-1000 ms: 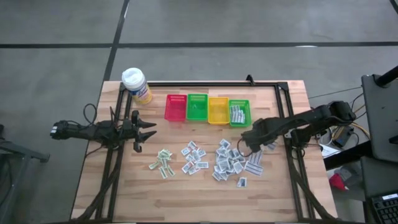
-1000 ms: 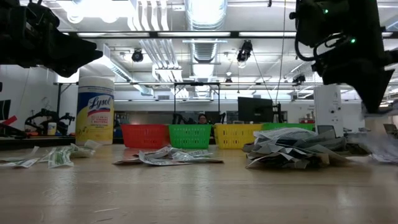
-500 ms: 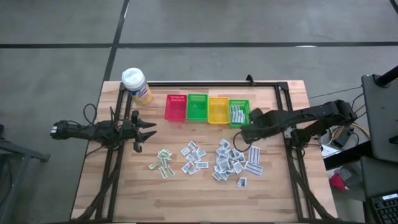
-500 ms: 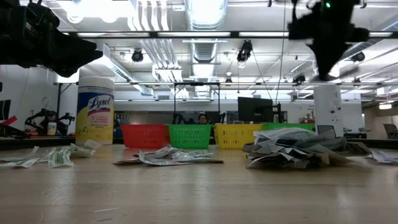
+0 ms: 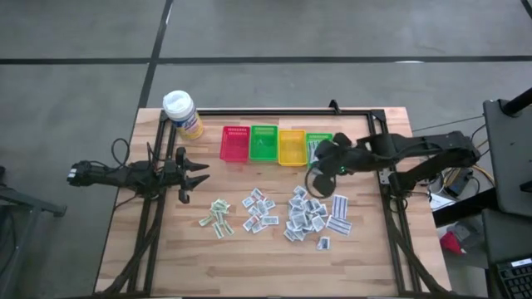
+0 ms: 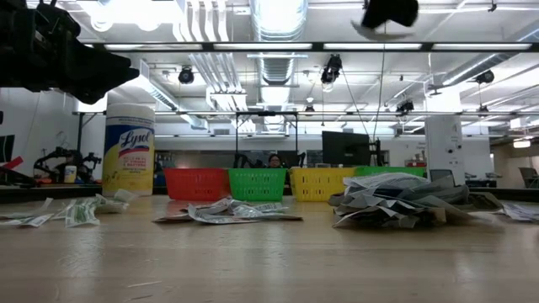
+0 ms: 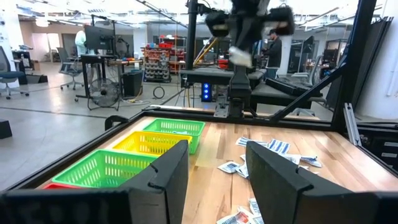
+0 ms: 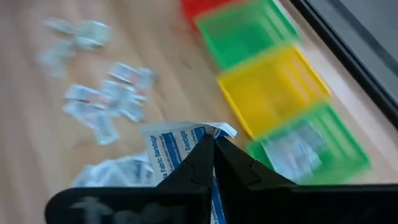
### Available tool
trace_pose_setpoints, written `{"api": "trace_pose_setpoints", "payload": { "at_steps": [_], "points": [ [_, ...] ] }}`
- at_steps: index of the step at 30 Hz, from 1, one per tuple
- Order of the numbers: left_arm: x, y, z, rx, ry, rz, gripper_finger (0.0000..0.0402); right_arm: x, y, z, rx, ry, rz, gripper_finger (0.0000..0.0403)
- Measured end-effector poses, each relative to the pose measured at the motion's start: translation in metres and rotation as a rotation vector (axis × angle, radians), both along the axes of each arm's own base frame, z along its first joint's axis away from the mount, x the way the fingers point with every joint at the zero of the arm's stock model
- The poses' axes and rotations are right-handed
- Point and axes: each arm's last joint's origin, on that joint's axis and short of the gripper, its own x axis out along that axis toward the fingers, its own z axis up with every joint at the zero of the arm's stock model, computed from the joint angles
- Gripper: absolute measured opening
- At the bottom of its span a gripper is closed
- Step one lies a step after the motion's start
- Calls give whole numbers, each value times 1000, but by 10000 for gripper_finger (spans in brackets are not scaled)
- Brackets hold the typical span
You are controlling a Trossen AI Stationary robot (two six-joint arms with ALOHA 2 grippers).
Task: Pick & Place First Aid Supplies
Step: Put the blue bandage into the right green bin
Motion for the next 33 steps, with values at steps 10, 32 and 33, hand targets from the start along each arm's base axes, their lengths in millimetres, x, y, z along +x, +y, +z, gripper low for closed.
{"api": "trace_pose_setpoints", "payload": {
  "at_steps": [10,32,33],
  "points": [
    [1,0,-1,3,13,0,158,-9,5,30,-19,-250,344,8],
    [1,0,-3,-9,21,-1,158,7,-71,-30,-66,-121,-440,8],
    [1,0,-3,-9,22,-1,158,8,-78,-33,-59,-113,-477,8]
  ]
}}
